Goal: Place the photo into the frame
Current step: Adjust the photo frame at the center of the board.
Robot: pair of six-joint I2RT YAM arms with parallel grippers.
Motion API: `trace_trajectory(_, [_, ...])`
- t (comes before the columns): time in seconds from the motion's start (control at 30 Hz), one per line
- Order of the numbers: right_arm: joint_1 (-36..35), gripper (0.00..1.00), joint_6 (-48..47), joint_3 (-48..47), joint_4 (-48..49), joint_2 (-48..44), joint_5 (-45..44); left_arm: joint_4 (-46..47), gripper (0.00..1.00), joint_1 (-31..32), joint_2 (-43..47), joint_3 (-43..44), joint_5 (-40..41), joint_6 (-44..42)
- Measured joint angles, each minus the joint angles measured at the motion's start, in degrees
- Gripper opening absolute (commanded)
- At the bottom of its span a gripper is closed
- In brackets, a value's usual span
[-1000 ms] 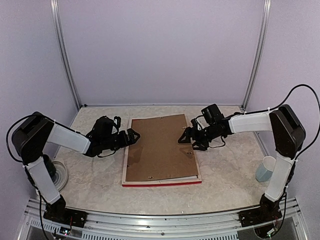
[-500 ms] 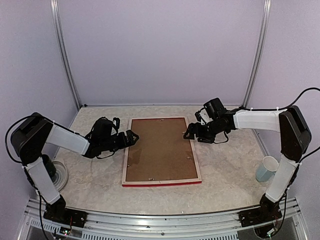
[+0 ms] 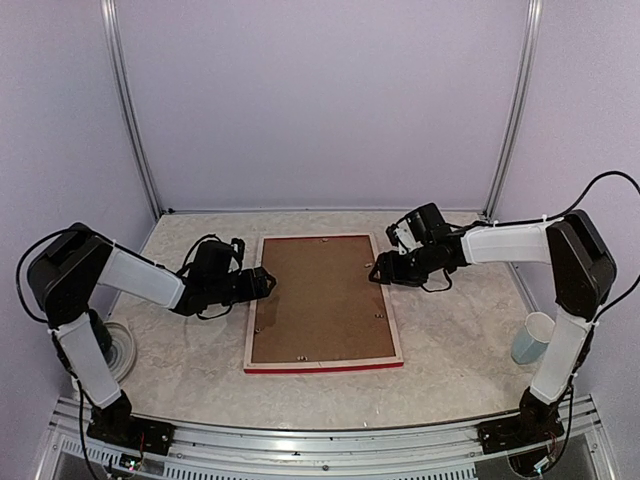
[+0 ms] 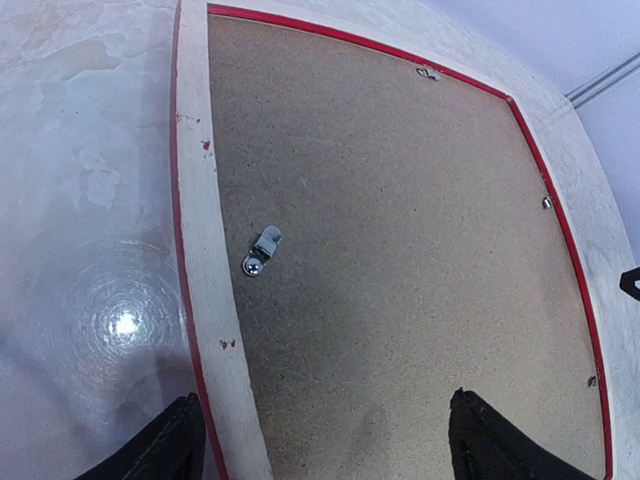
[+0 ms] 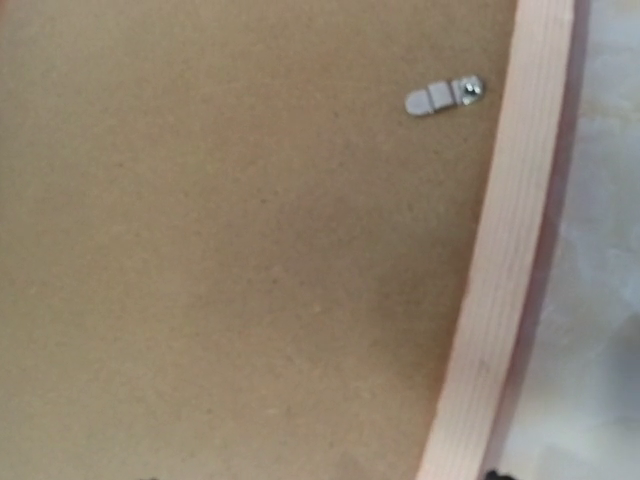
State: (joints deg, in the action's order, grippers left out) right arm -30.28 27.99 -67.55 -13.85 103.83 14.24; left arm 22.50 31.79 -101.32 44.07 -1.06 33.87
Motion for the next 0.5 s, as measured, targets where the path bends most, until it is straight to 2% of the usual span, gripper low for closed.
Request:
trace_trajectory(0.23, [0.00, 0.58, -0.48, 5.07, 4.42, 1.81, 0.83, -1.16, 0.60, 0.70, -2.47, 1.55, 1.16, -2.05])
trace_trajectory(0.4, [0.26, 0.49, -0.96, 8.04, 8.33, 1.18, 1.16, -2.40, 0.58, 1.51, -4.13, 2.89, 3.34, -3.32])
trace_trajectory(0.5, [0.46, 0.46, -1.07, 9.88, 10.10, 0.35, 1.16, -2.93, 0.58, 2.23, -4.52, 3.34, 4.79, -3.96])
